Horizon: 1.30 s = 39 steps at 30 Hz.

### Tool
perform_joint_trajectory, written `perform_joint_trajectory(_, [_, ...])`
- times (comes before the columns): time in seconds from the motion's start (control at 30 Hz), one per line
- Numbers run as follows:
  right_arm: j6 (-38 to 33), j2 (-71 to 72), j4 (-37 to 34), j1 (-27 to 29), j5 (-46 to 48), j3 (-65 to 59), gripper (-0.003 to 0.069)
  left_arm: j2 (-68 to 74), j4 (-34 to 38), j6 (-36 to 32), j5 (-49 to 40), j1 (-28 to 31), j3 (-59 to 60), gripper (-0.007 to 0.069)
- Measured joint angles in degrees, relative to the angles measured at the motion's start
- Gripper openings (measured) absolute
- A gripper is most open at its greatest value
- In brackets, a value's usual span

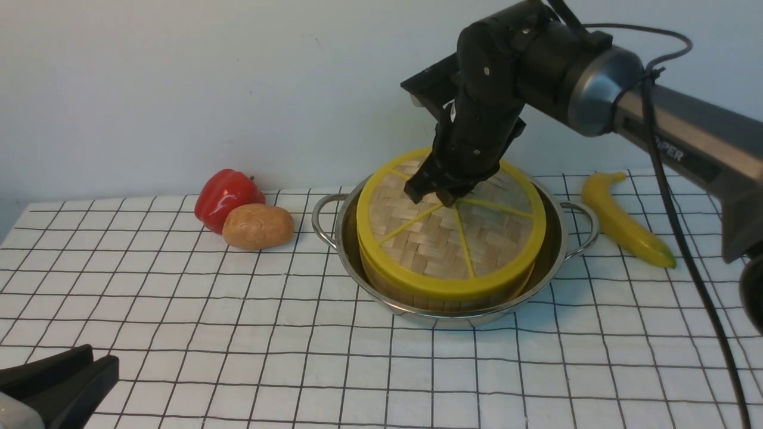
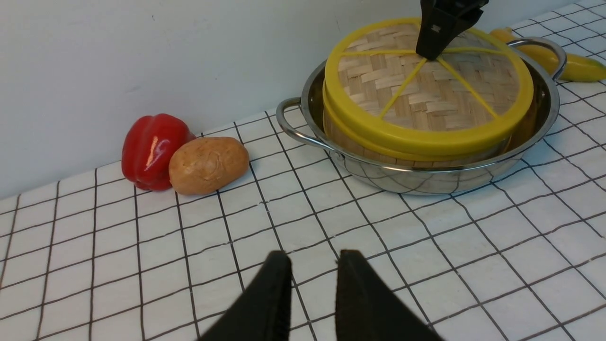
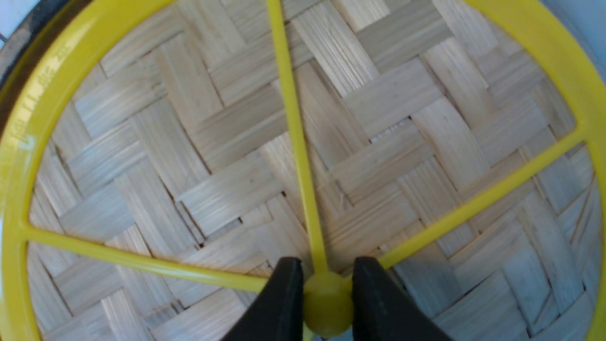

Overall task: Place the steamer in the pot on the white tablecloth, and put the lid on the steamer.
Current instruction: 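Place the bamboo steamer lid onto the steamer basket in the pot with the right gripper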

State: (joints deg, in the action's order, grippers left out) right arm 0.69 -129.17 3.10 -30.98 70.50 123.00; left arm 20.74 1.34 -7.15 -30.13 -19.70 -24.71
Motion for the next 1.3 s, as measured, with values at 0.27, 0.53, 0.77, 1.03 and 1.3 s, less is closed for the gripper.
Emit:
perform_joint_trajectory(0.27, [-1.1, 0.0, -0.5, 0.0, 0.0, 0.1, 0.0148, 0.0, -0.1, 0.0, 0.0, 0.0, 0.0, 0.0138])
perform_joint_trajectory(0.53, [-1.1, 0.0, -0.9, 0.0, -0.9, 0.1, 0.0148, 0.0, -0.1, 0.0, 0.0, 0.0, 0.0, 0.0138])
perform_joint_trajectory(0.77, [-1.2, 0.0, -1.0, 0.0, -1.0, 0.1, 0.0148, 0.0, -0.1, 0.0, 0.1, 0.0, 0.0, 0.0138])
perform_joint_trajectory(1.03, [-1.2, 0.0, 0.2, 0.0, -1.4, 0.1, 0.0148, 0.0, -0.1, 0.0, 0.1, 0.0, 0.0, 0.0138])
perform_joint_trajectory(1.3, [-1.2, 0.0, 0.2, 0.0, -1.4, 0.1, 0.0148, 0.0, -0.1, 0.0, 0.1, 0.0, 0.0, 0.0138])
